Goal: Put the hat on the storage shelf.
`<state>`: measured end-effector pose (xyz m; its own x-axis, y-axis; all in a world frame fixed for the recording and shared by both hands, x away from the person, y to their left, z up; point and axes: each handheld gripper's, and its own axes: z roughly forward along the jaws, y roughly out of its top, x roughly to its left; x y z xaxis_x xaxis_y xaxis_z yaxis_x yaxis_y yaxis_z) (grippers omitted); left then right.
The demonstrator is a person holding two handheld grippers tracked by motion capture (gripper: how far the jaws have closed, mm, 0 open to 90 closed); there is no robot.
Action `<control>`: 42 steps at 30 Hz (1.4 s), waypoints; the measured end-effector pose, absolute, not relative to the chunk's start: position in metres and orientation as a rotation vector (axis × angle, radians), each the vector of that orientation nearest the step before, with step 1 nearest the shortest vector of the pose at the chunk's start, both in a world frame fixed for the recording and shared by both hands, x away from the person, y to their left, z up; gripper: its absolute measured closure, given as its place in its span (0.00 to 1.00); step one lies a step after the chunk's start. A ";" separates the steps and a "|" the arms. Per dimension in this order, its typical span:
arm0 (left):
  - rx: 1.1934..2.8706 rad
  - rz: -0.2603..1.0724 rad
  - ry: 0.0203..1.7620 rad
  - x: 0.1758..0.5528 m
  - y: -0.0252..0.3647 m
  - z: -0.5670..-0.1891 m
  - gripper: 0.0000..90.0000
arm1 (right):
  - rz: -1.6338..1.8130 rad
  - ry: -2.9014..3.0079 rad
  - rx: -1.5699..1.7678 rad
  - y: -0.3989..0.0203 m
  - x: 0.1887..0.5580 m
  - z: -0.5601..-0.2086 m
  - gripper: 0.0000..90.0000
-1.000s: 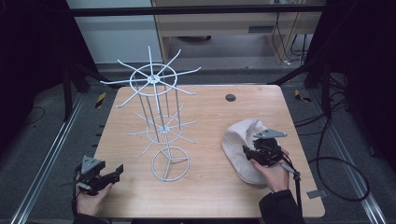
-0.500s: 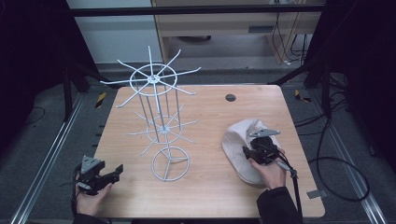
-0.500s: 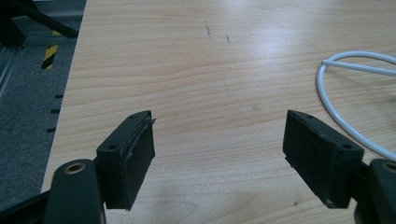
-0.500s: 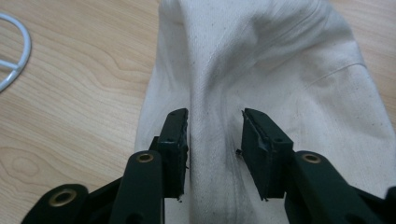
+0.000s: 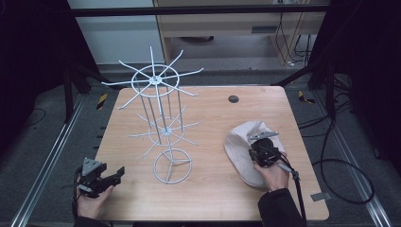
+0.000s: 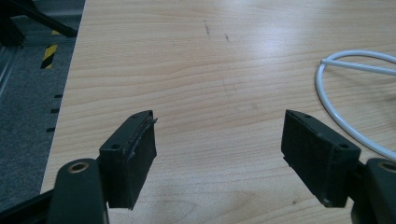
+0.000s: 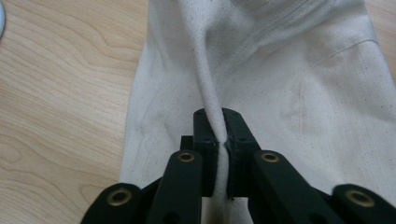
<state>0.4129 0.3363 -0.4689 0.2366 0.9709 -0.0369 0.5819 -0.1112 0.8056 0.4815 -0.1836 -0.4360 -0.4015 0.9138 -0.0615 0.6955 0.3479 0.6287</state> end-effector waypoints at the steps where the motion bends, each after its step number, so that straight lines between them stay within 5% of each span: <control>1: 1.791 0.684 1.434 0.413 0.336 -0.469 0.29 | 0.736 2.212 1.414 -0.183 0.482 -0.436 0.96; 42: 1.782 0.697 1.424 0.412 0.336 -0.468 0.30 | 1.261 1.971 1.232 -0.221 0.431 -0.387 0.98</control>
